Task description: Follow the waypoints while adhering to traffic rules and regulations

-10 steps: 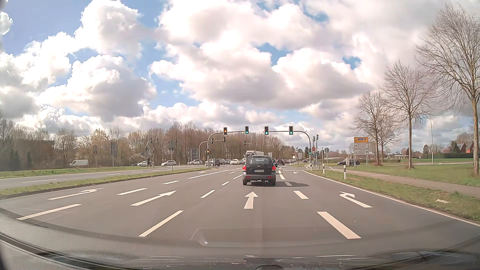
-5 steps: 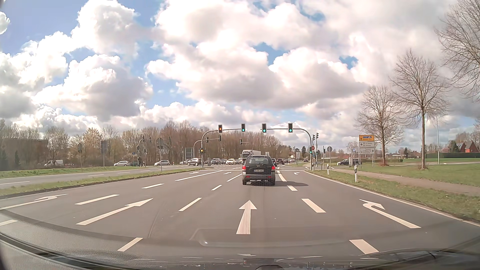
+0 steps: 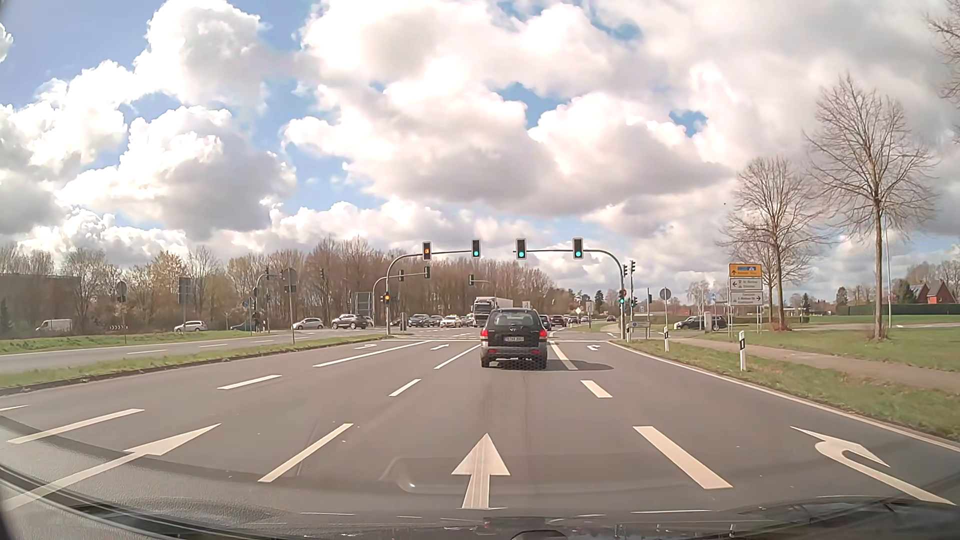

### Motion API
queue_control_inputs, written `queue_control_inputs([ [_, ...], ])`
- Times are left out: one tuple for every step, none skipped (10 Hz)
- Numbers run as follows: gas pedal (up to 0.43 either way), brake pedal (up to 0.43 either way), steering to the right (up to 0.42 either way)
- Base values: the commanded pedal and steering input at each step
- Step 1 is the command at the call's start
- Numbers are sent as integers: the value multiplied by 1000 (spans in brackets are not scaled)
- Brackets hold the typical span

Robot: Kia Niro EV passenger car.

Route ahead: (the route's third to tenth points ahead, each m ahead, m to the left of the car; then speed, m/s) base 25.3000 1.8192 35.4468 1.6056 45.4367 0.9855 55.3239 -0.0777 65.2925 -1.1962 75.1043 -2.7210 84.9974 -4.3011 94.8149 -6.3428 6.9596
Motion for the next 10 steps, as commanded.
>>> queue_control_inputs([
  [248, 0, 22],
  [228, 0, 21],
  [220, 0, 20],
  [209, 0, 20],
  [197, 0, 19],
  [197, 0, 18],
  [197, 0, 15],
  [189, 0, 12],
  [189, 0, 11],
  [189, 0, 11],
])
